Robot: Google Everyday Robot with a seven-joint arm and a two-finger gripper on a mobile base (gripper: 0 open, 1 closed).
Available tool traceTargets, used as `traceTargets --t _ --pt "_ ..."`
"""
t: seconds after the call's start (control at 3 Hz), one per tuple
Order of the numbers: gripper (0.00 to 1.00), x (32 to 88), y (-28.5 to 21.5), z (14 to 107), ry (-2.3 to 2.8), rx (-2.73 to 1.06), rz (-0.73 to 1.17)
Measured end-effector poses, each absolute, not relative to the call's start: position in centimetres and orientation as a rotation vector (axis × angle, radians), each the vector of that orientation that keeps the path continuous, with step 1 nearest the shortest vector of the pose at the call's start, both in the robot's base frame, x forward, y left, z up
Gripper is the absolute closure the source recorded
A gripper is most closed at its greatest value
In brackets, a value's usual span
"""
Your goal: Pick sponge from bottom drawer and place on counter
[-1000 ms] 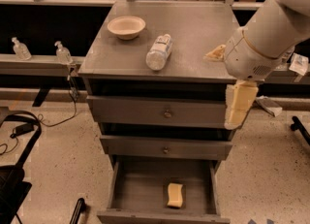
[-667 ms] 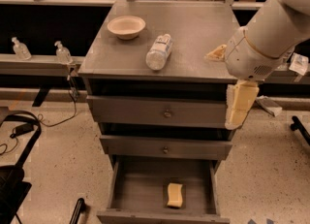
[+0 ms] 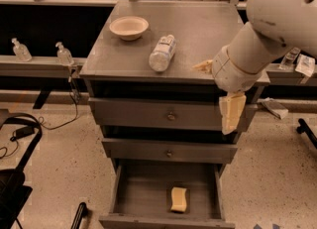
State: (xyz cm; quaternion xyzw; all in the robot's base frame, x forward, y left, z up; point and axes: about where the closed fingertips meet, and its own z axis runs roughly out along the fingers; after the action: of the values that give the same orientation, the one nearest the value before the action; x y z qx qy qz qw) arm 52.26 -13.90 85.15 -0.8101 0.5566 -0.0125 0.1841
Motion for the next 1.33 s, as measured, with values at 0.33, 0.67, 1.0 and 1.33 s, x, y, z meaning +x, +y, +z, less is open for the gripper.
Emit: traceTargets --t 0.33,0.67,1.0,1.33 --pt "0.0 54.4 -12.7 82.2 1.377 -2.384 -0.237" --pt "0.0 54.8 -12.7 82.7 1.385 -2.361 -0.246" --pt "0.0 55.5 -11.1 80.7 1.296 -2.407 -0.194" --pt "0.0 55.8 -9.1 76.1 1.117 -2.436 -0.121"
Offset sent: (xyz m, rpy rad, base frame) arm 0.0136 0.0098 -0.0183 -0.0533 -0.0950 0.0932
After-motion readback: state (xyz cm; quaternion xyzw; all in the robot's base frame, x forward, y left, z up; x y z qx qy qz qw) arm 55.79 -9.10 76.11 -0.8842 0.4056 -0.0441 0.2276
